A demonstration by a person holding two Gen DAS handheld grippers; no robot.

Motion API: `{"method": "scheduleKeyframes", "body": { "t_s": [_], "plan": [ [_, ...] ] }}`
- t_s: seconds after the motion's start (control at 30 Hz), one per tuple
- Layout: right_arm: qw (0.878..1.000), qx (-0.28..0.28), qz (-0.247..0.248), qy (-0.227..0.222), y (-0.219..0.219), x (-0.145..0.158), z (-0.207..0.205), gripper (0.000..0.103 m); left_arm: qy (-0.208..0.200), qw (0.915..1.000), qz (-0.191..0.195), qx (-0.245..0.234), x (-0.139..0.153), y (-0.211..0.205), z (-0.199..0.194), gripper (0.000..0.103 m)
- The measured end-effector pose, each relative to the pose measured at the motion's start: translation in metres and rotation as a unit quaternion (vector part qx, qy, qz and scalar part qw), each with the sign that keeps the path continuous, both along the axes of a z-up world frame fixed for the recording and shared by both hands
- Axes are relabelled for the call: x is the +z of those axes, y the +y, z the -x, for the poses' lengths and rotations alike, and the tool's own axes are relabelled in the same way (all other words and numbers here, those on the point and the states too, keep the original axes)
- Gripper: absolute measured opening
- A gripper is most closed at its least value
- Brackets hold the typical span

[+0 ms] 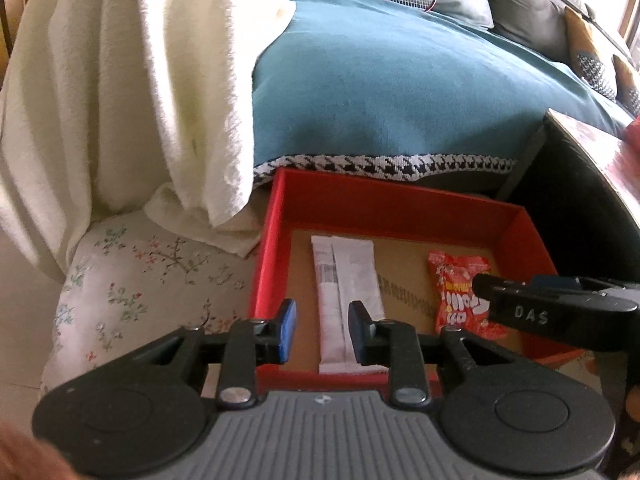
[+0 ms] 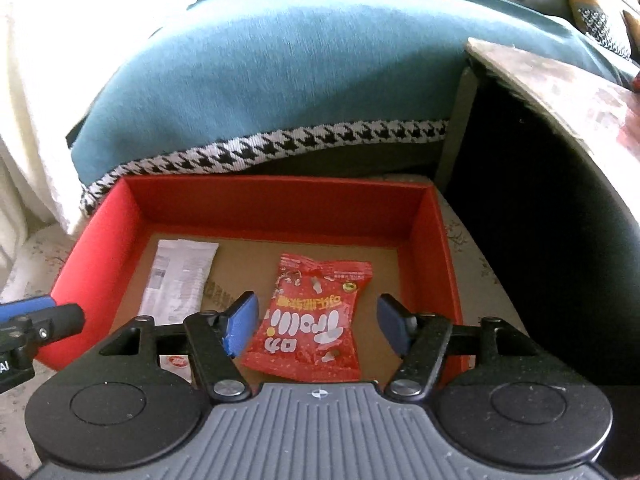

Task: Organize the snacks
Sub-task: 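Lower both packets into the red box and open both grippers, then grasp the brown pink-face packet with the left gripper while the right grasps the red-white packet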

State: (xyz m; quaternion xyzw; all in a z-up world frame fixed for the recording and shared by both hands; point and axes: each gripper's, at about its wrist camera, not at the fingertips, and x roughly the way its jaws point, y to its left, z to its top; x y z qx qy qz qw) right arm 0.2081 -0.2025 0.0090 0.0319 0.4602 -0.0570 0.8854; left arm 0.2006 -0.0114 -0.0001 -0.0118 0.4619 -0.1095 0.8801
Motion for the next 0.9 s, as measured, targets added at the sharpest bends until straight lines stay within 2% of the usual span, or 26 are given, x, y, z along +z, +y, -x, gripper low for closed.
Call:
{"method": "scheduleKeyframes", "body": {
  "t_s": [0.2, 0.37, 0.67, 0.9],
  "plan": [
    [1.000, 0.015, 0.001, -0.013, 0.009, 0.013, 0.014, 0.077, 0.002, 1.0000, -0.006, 0.004, 0.005, 0.019, 0.018, 0.031],
    [1.000, 0.023, 0.001, -0.017, 0.013, 0.022, 0.026, 0.078, 0.025, 0.9996, 0.004, 0.012, 0.003, 0.033, 0.040, 0.035],
    [0.999, 0.037, 0.008, -0.012, 0.018, 0.030, 0.057, 0.080, 0.036, 0.9993, -0.007, -0.001, 0.001, 0.031, 0.073, 0.037],
    [0.999, 0.042, 0.010, 0.004, 0.018, 0.030, 0.081, 0.080, 0.047, 0.9988, -0.015, -0.008, -0.002, 0.030, 0.099, 0.042]
  ]
}}
